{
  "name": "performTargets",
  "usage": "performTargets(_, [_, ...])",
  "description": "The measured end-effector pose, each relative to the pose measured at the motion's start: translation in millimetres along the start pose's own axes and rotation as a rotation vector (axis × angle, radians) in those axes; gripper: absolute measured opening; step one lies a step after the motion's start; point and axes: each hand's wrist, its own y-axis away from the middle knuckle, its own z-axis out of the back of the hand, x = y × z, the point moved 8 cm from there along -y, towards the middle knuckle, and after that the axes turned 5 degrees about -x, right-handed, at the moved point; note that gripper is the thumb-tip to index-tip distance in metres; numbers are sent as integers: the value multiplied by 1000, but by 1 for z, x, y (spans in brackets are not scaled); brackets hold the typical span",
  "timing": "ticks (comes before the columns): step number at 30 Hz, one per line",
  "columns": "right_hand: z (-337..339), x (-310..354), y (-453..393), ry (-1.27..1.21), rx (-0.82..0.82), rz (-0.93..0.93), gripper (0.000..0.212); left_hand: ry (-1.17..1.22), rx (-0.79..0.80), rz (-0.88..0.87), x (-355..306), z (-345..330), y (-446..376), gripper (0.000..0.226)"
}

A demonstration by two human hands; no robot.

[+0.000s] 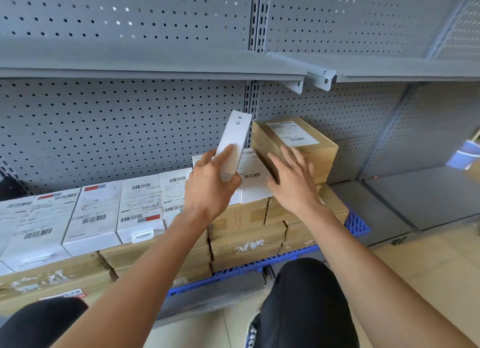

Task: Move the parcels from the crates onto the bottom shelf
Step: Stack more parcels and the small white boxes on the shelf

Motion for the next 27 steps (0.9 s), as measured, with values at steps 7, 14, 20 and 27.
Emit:
performTargets(7, [-2, -34, -17, 70, -43, -64, 65, -7, 6, -27, -15, -21, -12, 64])
performTargets(14, [-18, -46, -32, 67, -5, -118, 78, 9, 4, -35, -15, -29, -16, 63])
performTargets(20, [-30, -52, -42, 39, 6, -114, 63, 11, -2, -16, -4, -29, -20, 65])
performTargets(27, [-28, -41, -39, 69, -33, -95, 54, 10, 8, -5, 4, -31, -16, 64])
